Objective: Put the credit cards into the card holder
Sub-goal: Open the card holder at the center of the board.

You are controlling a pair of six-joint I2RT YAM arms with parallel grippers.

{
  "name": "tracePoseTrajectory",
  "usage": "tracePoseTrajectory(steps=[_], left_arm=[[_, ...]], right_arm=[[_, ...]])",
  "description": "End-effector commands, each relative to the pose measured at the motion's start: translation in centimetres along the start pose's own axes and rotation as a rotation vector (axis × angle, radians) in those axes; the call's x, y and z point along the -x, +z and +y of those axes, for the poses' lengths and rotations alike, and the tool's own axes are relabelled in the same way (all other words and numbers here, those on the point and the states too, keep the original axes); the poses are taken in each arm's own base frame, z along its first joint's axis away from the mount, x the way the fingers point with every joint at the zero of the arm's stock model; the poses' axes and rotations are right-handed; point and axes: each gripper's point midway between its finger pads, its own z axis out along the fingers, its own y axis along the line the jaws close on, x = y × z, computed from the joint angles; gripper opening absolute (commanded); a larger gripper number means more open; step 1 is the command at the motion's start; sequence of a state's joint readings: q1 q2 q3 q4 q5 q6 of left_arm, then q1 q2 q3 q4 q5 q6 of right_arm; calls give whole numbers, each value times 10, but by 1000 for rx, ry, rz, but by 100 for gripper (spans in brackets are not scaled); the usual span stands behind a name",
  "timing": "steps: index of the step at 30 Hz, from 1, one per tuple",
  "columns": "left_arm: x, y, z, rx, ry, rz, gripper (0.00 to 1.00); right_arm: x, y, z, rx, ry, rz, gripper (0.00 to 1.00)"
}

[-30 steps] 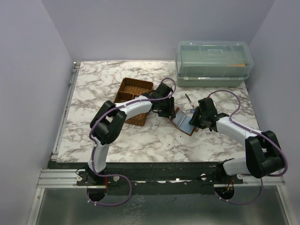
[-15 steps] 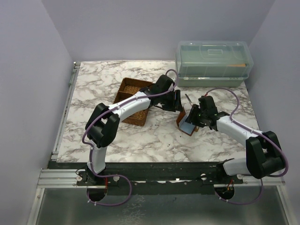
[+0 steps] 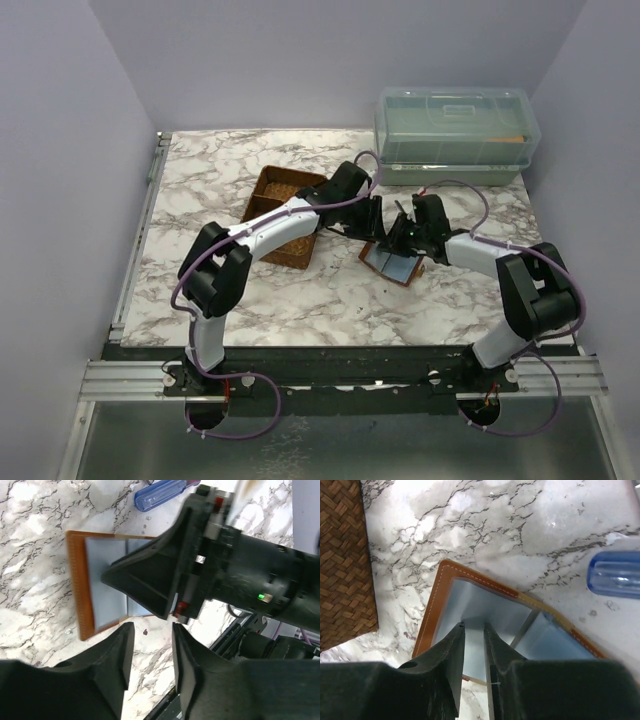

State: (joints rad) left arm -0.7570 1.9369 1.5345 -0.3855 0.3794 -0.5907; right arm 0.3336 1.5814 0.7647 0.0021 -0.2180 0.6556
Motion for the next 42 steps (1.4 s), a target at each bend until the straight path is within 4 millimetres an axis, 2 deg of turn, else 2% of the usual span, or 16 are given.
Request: tracePoseTrajectory(steps=[1, 4, 6, 9, 14, 21, 25, 30, 34, 39, 42], left_arm=[[5, -16, -16, -42, 29, -25, 38], [0, -1, -16, -72, -6, 7, 32], [-3, 12, -16, -106, -37, 30, 28], [-4, 31, -4, -104, -96, 49, 22], [-5, 50, 33, -24, -175, 40, 9], [-25, 67, 55, 13, -213, 77, 7], [-33, 71, 65, 37, -223, 83, 6], [-39, 74, 80, 90, -225, 76, 5], [-44, 73, 95, 134, -274, 72, 1], [-42, 66, 92, 136, -288, 51, 0], [-40, 59, 91, 143, -291, 32, 0]], right_arm=[[-6, 20, 4, 60, 28, 23, 25], [-26, 25, -9, 47, 45, 66, 25], [-29, 22, -9, 50, 41, 71, 25], [-24, 12, -6, 44, 33, 51, 29], [-12, -11, -1, 18, 10, 6, 34], [-19, -35, -7, -22, 16, 6, 39], [-25, -43, -16, -65, 31, 2, 41], [-38, -49, -54, -232, 83, -15, 37], [-54, -47, -74, -295, 120, -3, 34], [-56, -52, -98, -428, 138, -13, 29], [-48, -58, -97, -443, 114, -37, 29]])
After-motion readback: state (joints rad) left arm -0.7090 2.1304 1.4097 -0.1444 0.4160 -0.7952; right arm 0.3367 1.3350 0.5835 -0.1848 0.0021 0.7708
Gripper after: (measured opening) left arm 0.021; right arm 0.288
